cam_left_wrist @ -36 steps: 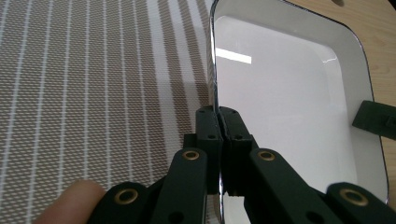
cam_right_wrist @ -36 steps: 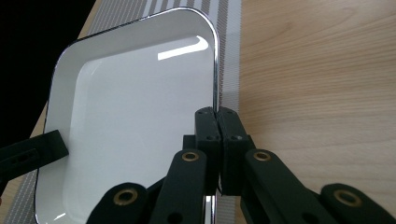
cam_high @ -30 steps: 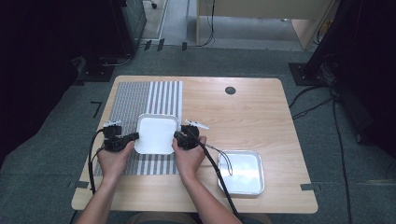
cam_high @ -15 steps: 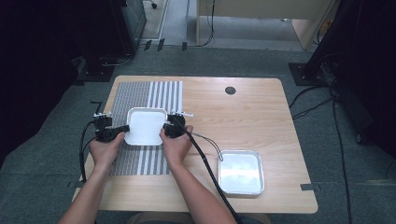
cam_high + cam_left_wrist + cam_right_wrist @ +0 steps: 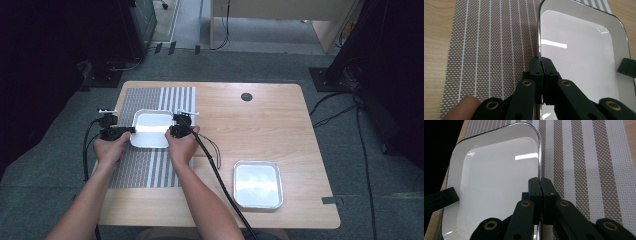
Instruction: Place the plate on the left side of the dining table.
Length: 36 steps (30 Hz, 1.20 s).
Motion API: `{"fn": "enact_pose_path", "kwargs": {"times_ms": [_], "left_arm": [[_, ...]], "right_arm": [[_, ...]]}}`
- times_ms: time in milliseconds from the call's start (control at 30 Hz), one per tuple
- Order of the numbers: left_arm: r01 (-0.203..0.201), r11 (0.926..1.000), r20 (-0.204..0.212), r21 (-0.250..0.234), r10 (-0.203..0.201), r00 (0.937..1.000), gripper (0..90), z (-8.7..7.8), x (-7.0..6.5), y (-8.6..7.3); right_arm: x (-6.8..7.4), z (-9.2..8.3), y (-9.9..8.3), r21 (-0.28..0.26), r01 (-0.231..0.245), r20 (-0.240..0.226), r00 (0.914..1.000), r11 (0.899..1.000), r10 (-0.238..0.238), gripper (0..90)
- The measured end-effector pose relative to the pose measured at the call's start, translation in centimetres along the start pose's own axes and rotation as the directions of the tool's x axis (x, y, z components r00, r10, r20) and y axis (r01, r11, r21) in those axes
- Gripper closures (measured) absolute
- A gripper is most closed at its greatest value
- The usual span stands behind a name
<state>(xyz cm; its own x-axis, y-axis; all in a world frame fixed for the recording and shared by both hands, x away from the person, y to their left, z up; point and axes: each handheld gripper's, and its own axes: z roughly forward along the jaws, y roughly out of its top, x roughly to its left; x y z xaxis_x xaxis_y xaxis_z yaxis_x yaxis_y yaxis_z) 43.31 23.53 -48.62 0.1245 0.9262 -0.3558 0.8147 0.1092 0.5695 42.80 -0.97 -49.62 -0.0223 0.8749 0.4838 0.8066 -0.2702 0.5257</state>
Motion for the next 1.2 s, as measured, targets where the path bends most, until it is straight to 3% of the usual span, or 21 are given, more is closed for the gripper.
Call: {"fn": "enact_pose_path", "kwargs": {"times_ms": [167,267,333,500,767,933,1000,1033,1100,1200], "left_arm": [[0.013,0.9998,-0.010,0.013,-0.013,0.9999,89.1,0.7,0.4,0.7],[0.017,0.9998,-0.014,0.010,-0.017,0.9998,88.7,1.2,0.5,1.0],[-0.013,0.9995,-0.031,0.030,0.014,0.9994,87.6,1.6,0.5,1.1],[0.009,0.9995,-0.020,0.032,-0.008,0.9998,87.4,1.7,0.7,1.3],[0.002,0.9994,-0.043,0.035,0.000,0.9991,87.8,2.0,0.6,1.6],[0.008,0.9994,-0.036,0.034,-0.007,0.9993,87.7,2.1,0.7,1.7],[0.006,0.9995,-0.024,0.031,-0.005,0.9997,83.8,2.0,0.6,1.6],[0.001,0.9997,-0.016,0.025,-0.001,0.9999,78.4,1.8,0.6,1.6],[0.019,0.9997,0.003,-0.016,-0.019,0.9998,67.2,1.3,0.6,1.6],[0.028,0.9987,-0.018,-0.042,-0.029,0.9994,53.6,0.5,0.6,1.8]], "right_arm": [[0.6,1.0,0.6,0.006,0.020,0.028,0.9994,1.000,-0.020,89.1],[0.5,1.4,0.9,0.014,0.001,0.028,0.9996,1.000,-0.001,89.0],[0.5,1.6,1.2,0.022,-0.002,0.026,0.9997,1.000,0.002,88.7],[0.3,2.3,1.5,0.032,0.029,0.036,0.9989,0.999,-0.031,87.7],[0.4,2.5,1.6,0.024,0.031,0.029,0.9991,0.999,-0.032,87.2],[0.3,2.4,1.6,0.023,0.047,0.030,0.9984,0.999,-0.048,86.0],[0.2,2.5,1.6,0.025,0.046,0.016,0.9988,0.999,-0.046,81.3],[0.1,2.4,1.7,0.017,0.042,0.004,0.9991,0.999,-0.042,74.3],[-0.2,2.1,2.0,-0.036,0.068,-0.022,0.9974,0.997,-0.068,62.6],[-0.6,1.8,2.3,-0.053,0.091,-0.041,0.9948,0.995,-0.093,56.6]]}}
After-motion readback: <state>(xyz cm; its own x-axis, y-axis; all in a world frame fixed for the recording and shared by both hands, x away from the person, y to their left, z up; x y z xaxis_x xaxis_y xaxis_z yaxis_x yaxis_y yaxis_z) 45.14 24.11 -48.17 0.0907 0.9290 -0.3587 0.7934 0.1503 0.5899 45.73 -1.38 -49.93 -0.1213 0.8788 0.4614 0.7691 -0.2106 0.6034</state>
